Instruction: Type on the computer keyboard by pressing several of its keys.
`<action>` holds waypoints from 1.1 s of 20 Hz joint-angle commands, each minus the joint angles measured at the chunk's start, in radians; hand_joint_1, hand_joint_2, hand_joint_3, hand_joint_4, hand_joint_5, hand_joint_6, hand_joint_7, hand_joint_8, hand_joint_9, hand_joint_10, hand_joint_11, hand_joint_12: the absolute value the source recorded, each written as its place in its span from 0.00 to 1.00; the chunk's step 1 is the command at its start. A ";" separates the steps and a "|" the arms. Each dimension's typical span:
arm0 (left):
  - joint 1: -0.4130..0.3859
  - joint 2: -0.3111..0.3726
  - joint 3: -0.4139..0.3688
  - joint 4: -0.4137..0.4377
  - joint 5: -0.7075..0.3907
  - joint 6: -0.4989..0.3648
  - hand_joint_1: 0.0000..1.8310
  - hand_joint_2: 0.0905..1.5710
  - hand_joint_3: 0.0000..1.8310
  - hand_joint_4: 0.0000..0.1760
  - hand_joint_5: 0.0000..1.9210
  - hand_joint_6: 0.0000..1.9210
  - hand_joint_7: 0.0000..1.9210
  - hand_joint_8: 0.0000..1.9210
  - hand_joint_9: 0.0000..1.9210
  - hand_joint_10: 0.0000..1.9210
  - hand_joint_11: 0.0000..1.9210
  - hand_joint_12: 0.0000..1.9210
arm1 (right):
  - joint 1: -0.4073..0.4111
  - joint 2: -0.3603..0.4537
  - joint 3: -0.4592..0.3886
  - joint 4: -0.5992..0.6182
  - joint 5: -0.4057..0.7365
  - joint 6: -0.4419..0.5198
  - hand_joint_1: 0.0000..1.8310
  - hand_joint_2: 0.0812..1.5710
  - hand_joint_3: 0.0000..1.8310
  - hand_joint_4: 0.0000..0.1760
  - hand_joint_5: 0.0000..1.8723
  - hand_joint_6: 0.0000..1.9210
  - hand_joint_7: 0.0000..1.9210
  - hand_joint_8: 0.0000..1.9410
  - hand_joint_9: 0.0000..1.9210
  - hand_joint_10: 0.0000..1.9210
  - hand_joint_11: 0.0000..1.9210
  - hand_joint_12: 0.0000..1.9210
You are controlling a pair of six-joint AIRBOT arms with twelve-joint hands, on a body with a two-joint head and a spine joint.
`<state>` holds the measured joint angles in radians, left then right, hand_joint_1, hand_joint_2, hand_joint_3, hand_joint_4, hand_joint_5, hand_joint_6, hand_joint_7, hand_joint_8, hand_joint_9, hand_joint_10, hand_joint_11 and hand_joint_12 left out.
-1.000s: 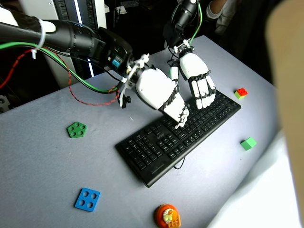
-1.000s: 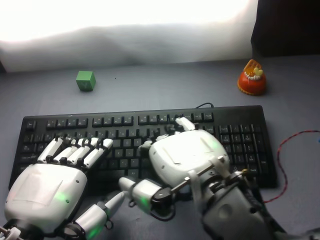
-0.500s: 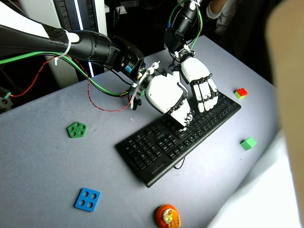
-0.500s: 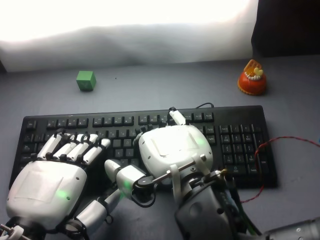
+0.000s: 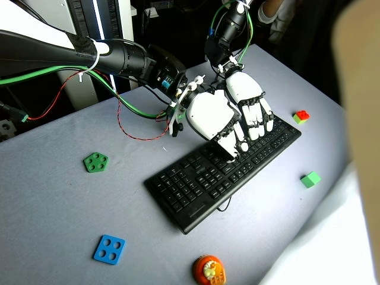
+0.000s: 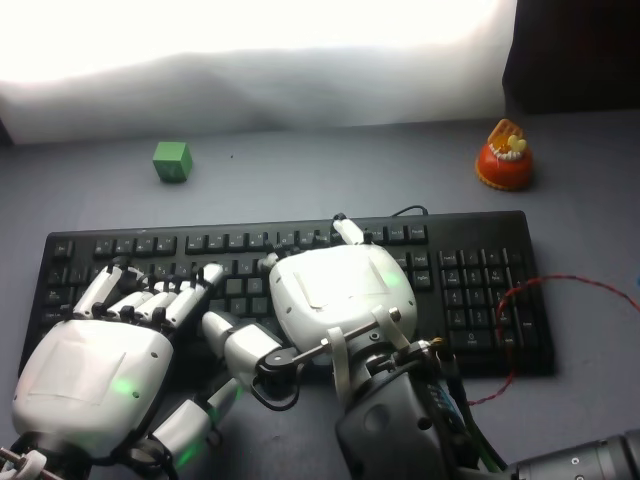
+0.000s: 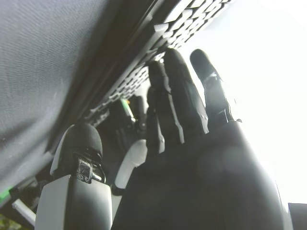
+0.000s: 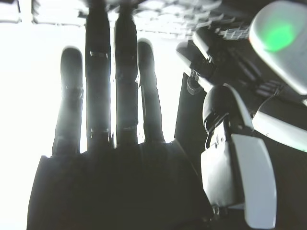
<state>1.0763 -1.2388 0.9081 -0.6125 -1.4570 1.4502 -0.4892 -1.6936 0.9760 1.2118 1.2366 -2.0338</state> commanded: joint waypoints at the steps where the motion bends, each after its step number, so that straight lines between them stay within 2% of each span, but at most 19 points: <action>1: -0.002 -0.003 0.003 0.043 -0.099 -0.002 0.16 0.83 0.00 0.00 0.23 0.02 0.19 0.00 0.19 0.00 0.00 0.48 | -0.002 0.007 -0.003 -0.079 0.061 -0.006 0.02 0.78 0.00 0.00 0.41 0.04 0.35 0.00 0.29 0.00 0.01 0.81; 2: -0.003 -0.003 0.003 0.043 -0.099 -0.002 0.14 0.83 0.00 0.00 0.34 0.04 0.20 0.00 0.15 0.00 0.00 0.36 | -0.004 0.009 -0.003 -0.079 0.061 -0.010 0.02 0.79 0.00 0.00 0.50 0.06 0.34 0.00 0.24 0.00 0.00 0.73; 3: -0.003 -0.003 0.003 0.043 -0.099 -0.002 0.13 0.84 0.00 0.00 0.38 0.03 0.21 0.00 0.15 0.00 0.00 0.30 | -0.006 0.012 -0.004 -0.079 0.062 -0.015 0.02 0.79 0.00 0.00 0.53 0.05 0.35 0.00 0.23 0.00 0.00 0.68; 5: -0.004 -0.003 0.003 0.043 -0.099 -0.002 0.11 0.84 0.00 0.00 0.36 0.01 0.24 0.01 0.17 0.01 0.00 0.29 | -0.007 0.019 -0.011 -0.080 0.062 -0.021 0.04 0.78 0.00 0.00 0.51 0.03 0.39 0.01 0.27 0.02 0.00 0.67; 6: -0.004 -0.003 0.003 0.043 -0.099 -0.002 0.14 0.83 0.00 0.07 0.20 0.00 0.27 0.01 0.24 0.03 0.00 0.36 | -0.007 0.023 -0.018 -0.080 0.062 -0.022 0.03 0.77 0.00 0.00 0.41 0.00 0.45 0.01 0.34 0.03 0.00 0.70; 7: -0.004 -0.002 0.003 0.043 -0.099 -0.002 0.14 0.83 0.00 0.23 0.12 0.00 0.27 0.01 0.27 0.03 0.00 0.44 | -0.007 0.027 -0.024 -0.080 0.061 -0.022 0.03 0.77 0.00 0.00 0.37 0.00 0.46 0.01 0.37 0.04 0.00 0.74; 8: -0.004 -0.001 0.002 0.043 -0.099 -0.002 0.15 0.83 0.00 0.39 0.05 0.00 0.27 0.00 0.31 0.03 0.00 0.56 | -0.007 0.030 -0.030 -0.080 0.059 -0.022 0.02 0.78 0.00 0.00 0.31 0.00 0.43 0.00 0.39 0.05 0.03 0.76; 9: -0.004 0.000 0.002 0.043 -0.098 -0.002 0.16 0.83 0.00 0.42 0.05 0.00 0.26 0.00 0.32 0.02 0.01 0.60 | -0.007 0.030 -0.032 -0.081 0.058 -0.022 0.02 0.78 0.00 0.00 0.30 0.00 0.42 0.00 0.41 0.05 0.06 0.76; 11: -0.004 0.000 0.002 0.043 -0.098 -0.002 0.14 0.83 0.00 0.10 0.22 0.03 0.20 0.00 0.21 0.00 0.00 0.54 | -0.007 0.031 -0.031 -0.083 0.055 -0.022 0.03 0.78 0.00 0.00 0.37 0.03 0.36 0.00 0.31 0.01 0.01 0.79; 12: -0.004 0.001 0.002 0.043 -0.098 -0.003 0.15 0.83 0.00 0.00 0.33 0.03 0.19 0.00 0.16 0.00 0.00 0.44 | -0.007 0.031 -0.031 -0.084 0.053 -0.021 0.03 0.78 0.00 0.00 0.45 0.05 0.33 0.00 0.26 0.00 0.00 0.77; 13: -0.004 0.001 0.002 0.043 -0.098 -0.004 0.16 0.83 0.00 0.00 0.39 0.02 0.19 0.00 0.14 0.00 0.00 0.38 | -0.007 0.031 -0.031 -0.085 0.051 -0.021 0.03 0.78 0.00 0.00 0.49 0.06 0.33 0.00 0.23 0.00 0.00 0.74; 15: -0.005 0.002 -0.001 0.043 -0.098 -0.004 0.15 0.83 0.00 0.00 0.38 0.00 0.25 0.01 0.17 0.01 0.00 0.28 | -0.007 0.031 -0.031 -0.085 0.048 -0.019 0.03 0.78 0.00 0.00 0.50 0.04 0.39 0.01 0.27 0.01 0.00 0.67; 16: -0.006 0.002 -0.002 0.043 -0.098 -0.004 0.16 0.82 0.00 0.00 0.32 0.00 0.28 0.01 0.19 0.01 0.00 0.29 | -0.007 0.031 -0.031 -0.085 0.047 -0.018 0.03 0.78 0.00 0.00 0.46 0.02 0.41 0.01 0.30 0.02 0.00 0.67; 17: -0.007 0.002 -0.003 0.043 -0.098 -0.004 0.18 0.82 0.00 0.00 0.24 0.00 0.31 0.01 0.24 0.02 0.00 0.38 | -0.007 0.031 -0.031 -0.086 0.046 -0.017 0.02 0.78 0.00 0.00 0.39 0.01 0.42 0.01 0.35 0.04 0.00 0.74; 18: -0.009 0.002 -0.003 0.043 -0.098 -0.004 0.19 0.81 0.00 0.08 0.14 0.00 0.32 0.00 0.30 0.03 0.00 0.53 | -0.007 0.031 -0.031 -0.086 0.045 -0.016 0.02 0.78 0.00 0.00 0.35 0.00 0.43 0.01 0.41 0.06 0.06 0.76; 19: -0.010 0.002 -0.003 0.043 -0.098 -0.004 0.19 0.82 0.00 0.21 0.09 0.00 0.31 0.00 0.32 0.03 0.00 0.60 | -0.006 0.031 -0.031 -0.086 0.044 -0.016 0.02 0.78 0.00 0.00 0.34 0.00 0.43 0.01 0.42 0.07 0.09 0.75; 20: -0.010 0.002 -0.003 0.043 -0.098 -0.004 0.20 0.82 0.00 0.23 0.09 0.00 0.25 0.00 0.32 0.02 0.03 0.62 | -0.006 0.031 -0.031 -0.086 0.044 -0.016 0.03 0.78 0.00 0.00 0.33 0.00 0.40 0.00 0.38 0.05 0.08 0.77; 21: -0.010 0.002 -0.003 0.043 -0.098 -0.004 0.19 0.83 0.00 0.20 0.11 0.01 0.21 0.00 0.28 0.00 0.01 0.64 | -0.006 0.032 -0.031 -0.086 0.044 -0.015 0.04 0.78 0.00 0.00 0.34 0.00 0.38 0.00 0.35 0.03 0.05 0.78; 22: -0.011 0.002 -0.003 0.043 -0.098 -0.004 0.20 0.83 0.00 0.04 0.18 0.03 0.19 0.00 0.22 0.00 0.00 0.59 | -0.006 0.032 -0.031 -0.086 0.044 -0.015 0.02 0.78 0.00 0.00 0.35 0.01 0.36 0.00 0.32 0.02 0.01 0.79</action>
<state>1.0687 -1.2385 0.9054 -0.6128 -1.4631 1.4437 -0.4976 -1.6653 0.9489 1.2049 1.2362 -2.0560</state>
